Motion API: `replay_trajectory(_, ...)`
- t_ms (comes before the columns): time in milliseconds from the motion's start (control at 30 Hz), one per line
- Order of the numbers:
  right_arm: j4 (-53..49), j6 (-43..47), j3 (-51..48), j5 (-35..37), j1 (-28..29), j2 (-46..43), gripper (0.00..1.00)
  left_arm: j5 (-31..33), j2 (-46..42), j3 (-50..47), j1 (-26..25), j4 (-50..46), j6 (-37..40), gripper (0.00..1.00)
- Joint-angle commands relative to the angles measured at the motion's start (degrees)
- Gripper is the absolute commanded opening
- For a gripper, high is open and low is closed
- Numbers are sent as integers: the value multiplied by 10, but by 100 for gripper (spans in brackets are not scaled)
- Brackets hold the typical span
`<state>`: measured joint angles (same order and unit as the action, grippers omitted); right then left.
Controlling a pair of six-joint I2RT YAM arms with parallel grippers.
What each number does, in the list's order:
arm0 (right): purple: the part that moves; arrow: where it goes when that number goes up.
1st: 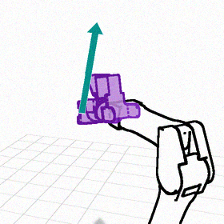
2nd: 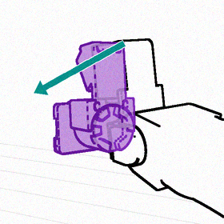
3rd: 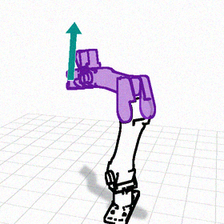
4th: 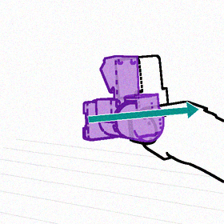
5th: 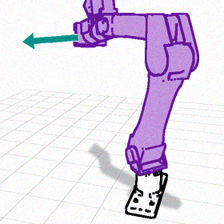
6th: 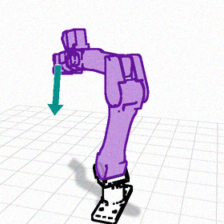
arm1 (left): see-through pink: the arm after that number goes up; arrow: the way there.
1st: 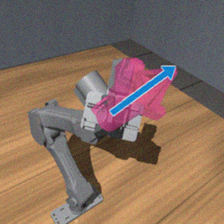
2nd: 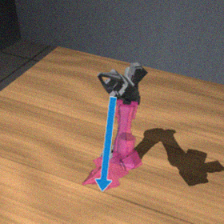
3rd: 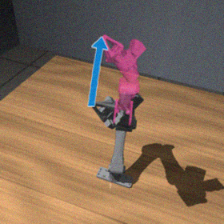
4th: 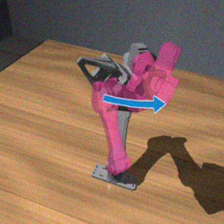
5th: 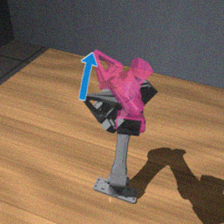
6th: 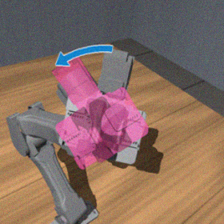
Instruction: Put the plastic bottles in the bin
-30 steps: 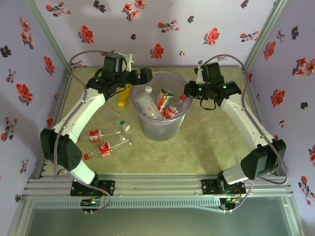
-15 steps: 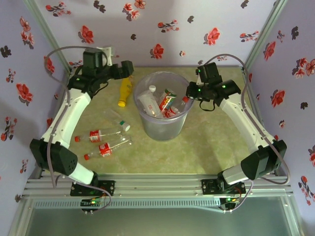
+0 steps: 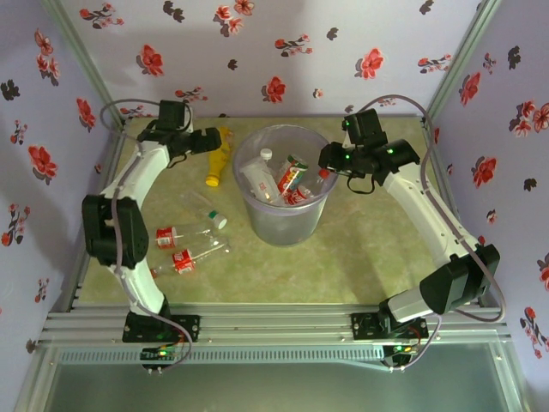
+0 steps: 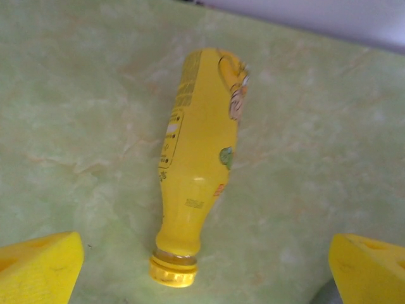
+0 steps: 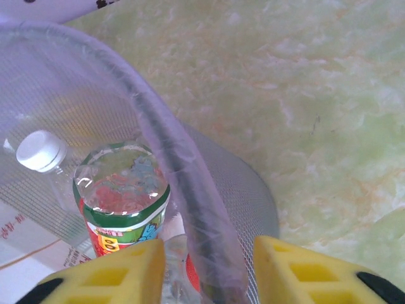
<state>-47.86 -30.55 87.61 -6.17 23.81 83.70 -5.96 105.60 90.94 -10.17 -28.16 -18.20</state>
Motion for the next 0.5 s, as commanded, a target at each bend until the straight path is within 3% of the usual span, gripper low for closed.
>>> replay_trajectory(0,12,-4,3,-1,4,-8,49,2,27,45,1,-9,25,100)
replay_trajectory(467,17,-7,-5,-2,5,-7,55,-8,185,160,-11,-57,59,100)
